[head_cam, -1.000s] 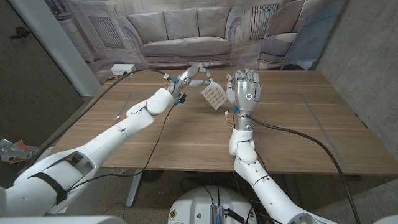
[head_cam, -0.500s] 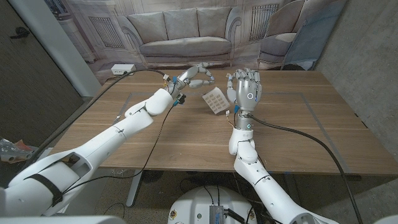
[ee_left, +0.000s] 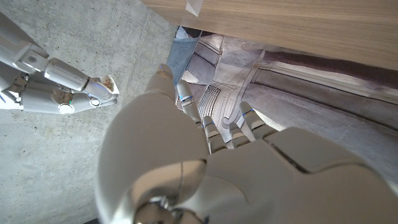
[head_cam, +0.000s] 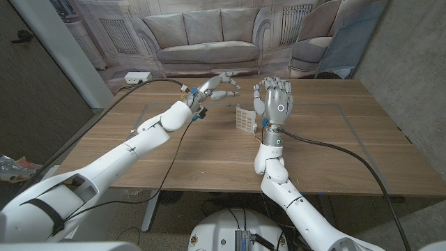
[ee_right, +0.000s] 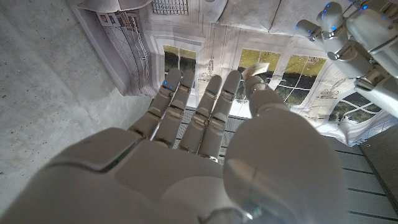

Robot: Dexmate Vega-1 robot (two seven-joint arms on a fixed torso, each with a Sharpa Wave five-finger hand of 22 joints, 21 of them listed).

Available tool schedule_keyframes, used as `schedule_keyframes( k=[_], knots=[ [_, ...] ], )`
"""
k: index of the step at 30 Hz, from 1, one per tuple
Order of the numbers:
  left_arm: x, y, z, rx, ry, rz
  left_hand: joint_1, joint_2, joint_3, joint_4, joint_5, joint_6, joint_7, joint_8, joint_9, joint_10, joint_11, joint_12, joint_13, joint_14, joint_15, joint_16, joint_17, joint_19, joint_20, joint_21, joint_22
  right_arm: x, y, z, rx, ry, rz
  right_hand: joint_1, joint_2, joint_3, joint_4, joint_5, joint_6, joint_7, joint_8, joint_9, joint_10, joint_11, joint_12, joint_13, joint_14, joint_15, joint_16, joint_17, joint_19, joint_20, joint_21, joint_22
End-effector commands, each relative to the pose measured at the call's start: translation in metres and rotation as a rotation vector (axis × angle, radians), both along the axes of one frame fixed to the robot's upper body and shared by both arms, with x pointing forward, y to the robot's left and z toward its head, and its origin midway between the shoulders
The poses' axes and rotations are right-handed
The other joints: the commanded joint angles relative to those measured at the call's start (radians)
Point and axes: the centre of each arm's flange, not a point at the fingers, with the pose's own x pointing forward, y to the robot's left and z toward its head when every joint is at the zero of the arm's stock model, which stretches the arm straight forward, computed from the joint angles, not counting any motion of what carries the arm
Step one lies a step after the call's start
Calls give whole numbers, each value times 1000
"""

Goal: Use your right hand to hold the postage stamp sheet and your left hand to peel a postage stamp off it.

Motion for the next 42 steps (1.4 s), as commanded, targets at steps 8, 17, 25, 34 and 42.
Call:
schedule_keyframes(
  k=[8,17,25,34,42],
  knots=[
    [-5,13,-5,-22,4,-14,-5,5,-9,4,-9,2,-3,-10,-11,-4,-2,3,0,-10,-2,-4,4,-8,-1,-1,2,3,5,-1,55,49,68,-38,-7,-7,13,-14,-84,-32,-67,-17,-40,7,-5,-14,-13,-154,2,5,-3,-20,-6,3],
    [-6,15,-3,-10,5,-13,-12,8,-10,7,-12,11,-2,-17,-22,-5,1,5,-1,-11,-4,-3,4,-10,-1,-1,2,7,-5,8,72,46,61,-57,-12,-16,19,-18,-108,-37,-88,-18,-47,11,-5,-19,-16,-153,3,6,-4,-17,-8,4],
    [-8,17,-4,-4,7,4,-13,10,-11,7,-13,16,0,-21,-29,-6,0,6,-1,-12,-1,-3,4,-11,1,-1,2,10,-14,15,67,26,25,-63,-12,-18,22,-20,-109,-40,-93,-19,-50,11,-4,-21,-17,-154,4,7,-7,-14,-10,4],
    [7,26,-7,11,42,-13,-15,12,-11,7,-14,23,-1,-25,-36,-7,-1,7,-2,-13,-2,-3,4,-11,0,-1,2,14,-9,19,33,39,-14,-71,-9,-20,25,-21,-104,-40,-96,-19,-51,10,-3,-23,-16,-154,5,8,-8,-11,-11,4],
    [26,32,-16,8,61,-34,-17,15,-11,7,-14,26,-1,-30,-42,-8,-1,8,-2,-15,-2,-3,4,-15,1,-3,2,8,5,10,37,51,-52,-76,-11,-23,26,-23,-104,-40,-100,-19,-52,9,-2,-25,-17,-153,5,8,-9,-9,-12,4]
  ],
)
